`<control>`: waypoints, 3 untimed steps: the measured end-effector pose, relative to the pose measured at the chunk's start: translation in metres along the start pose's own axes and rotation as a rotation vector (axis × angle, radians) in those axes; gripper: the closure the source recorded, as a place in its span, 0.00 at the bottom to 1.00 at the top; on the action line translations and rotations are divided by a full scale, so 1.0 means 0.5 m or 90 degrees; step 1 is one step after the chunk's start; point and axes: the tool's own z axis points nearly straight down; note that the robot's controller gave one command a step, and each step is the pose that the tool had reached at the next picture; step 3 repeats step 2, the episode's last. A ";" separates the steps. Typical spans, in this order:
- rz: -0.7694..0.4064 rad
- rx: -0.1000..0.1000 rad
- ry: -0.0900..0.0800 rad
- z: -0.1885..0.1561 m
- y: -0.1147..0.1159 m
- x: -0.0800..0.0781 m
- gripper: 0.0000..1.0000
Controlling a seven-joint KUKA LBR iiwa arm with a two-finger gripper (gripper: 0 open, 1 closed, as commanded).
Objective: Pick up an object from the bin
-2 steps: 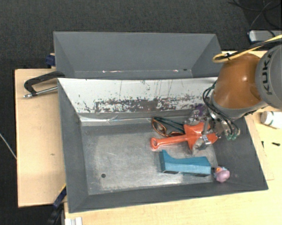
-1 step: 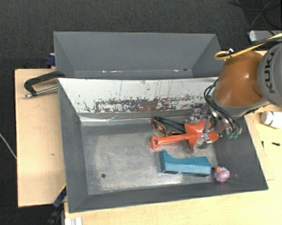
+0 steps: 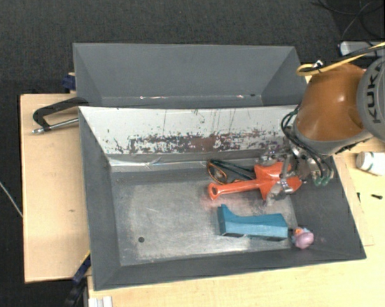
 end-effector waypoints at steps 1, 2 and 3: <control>0.000 0.001 -0.003 -0.031 0.000 -0.002 1.00; 0.000 0.001 -0.005 -0.047 -0.001 -0.004 1.00; 0.000 0.001 -0.005 -0.047 -0.001 -0.004 1.00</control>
Offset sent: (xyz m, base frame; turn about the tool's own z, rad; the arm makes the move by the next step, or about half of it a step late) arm -0.0001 0.0002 0.0018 0.0000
